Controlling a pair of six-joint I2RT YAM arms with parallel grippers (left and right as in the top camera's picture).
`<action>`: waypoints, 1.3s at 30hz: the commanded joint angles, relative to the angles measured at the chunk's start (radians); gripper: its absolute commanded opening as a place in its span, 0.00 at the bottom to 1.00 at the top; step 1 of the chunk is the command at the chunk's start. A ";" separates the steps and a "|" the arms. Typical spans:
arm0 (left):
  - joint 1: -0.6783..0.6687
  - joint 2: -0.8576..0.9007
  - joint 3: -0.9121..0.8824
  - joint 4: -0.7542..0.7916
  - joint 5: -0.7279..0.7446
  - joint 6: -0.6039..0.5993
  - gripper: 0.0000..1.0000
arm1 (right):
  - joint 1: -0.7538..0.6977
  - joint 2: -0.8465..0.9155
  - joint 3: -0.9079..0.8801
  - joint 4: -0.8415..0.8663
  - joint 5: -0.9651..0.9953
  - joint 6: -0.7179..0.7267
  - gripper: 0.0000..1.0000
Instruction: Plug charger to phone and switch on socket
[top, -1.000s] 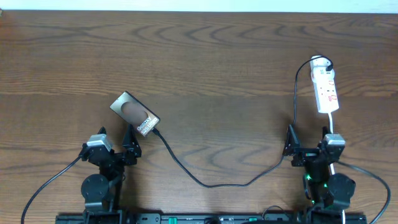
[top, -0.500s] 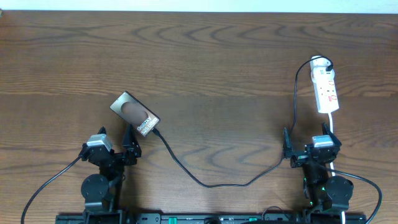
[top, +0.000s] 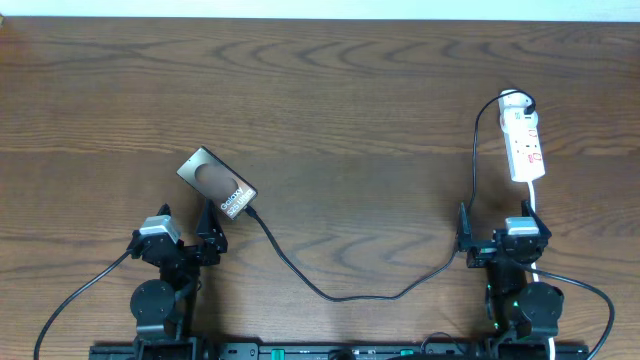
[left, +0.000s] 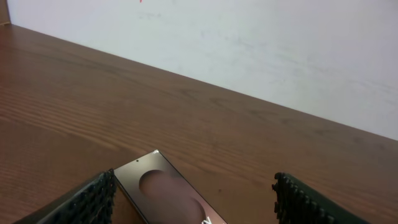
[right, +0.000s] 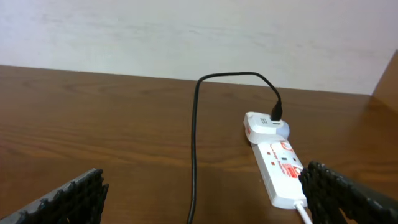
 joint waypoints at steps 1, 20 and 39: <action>-0.004 -0.007 -0.018 -0.032 0.006 0.014 0.79 | 0.022 -0.008 -0.002 -0.003 0.064 0.038 0.99; -0.004 -0.007 -0.018 -0.032 0.006 0.014 0.79 | 0.022 -0.008 -0.002 -0.003 0.055 0.063 0.99; -0.004 -0.007 -0.018 -0.032 0.006 0.014 0.79 | 0.022 -0.008 -0.002 -0.003 0.055 0.063 0.99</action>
